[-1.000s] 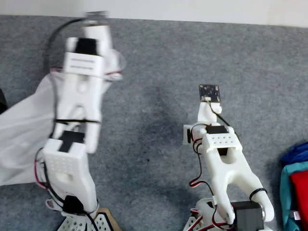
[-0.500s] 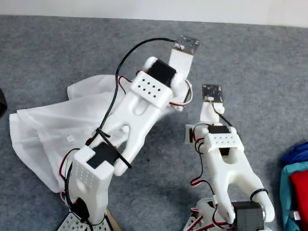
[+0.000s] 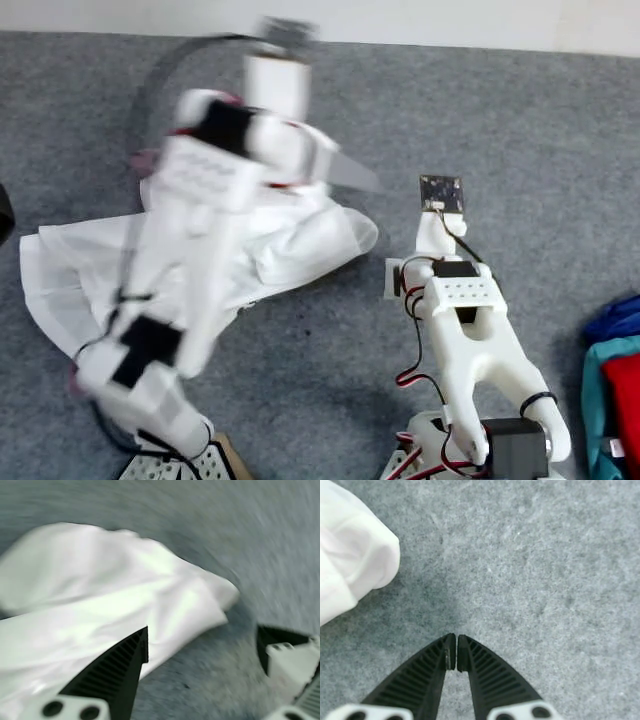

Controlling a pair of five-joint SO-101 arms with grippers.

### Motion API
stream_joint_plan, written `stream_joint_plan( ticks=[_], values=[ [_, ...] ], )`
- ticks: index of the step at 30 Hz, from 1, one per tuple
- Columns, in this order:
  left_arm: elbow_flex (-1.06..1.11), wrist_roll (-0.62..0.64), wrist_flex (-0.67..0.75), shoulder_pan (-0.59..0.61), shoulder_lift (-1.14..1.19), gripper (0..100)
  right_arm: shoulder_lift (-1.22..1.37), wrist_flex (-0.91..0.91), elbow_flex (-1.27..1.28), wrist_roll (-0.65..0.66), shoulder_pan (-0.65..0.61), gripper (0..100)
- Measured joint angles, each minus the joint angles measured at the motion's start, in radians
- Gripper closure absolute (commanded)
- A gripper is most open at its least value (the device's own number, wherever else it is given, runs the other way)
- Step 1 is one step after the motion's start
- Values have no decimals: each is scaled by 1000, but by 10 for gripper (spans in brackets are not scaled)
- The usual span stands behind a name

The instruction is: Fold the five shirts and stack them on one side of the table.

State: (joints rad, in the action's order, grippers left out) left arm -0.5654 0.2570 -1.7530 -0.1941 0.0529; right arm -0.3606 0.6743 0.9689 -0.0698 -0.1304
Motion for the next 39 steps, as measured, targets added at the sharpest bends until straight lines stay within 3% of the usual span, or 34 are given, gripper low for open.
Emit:
stream_joint_plan(
  ticks=[6,13,21,30,33,39],
  values=[
    [245,-2,-8,264,-319,515,0,0,0,0,0,968],
    [635,-2,14,465,-509,515,0,0,0,0,0,968],
    [1086,2,285,695,-517,515,0,0,0,0,0,968],
    [1370,2,571,827,-517,517,0,0,0,0,0,968],
    [1412,2,617,824,-519,587,0,0,0,0,0,968],
    [1415,2,637,825,-519,833,0,0,0,0,0,968]
  ],
)
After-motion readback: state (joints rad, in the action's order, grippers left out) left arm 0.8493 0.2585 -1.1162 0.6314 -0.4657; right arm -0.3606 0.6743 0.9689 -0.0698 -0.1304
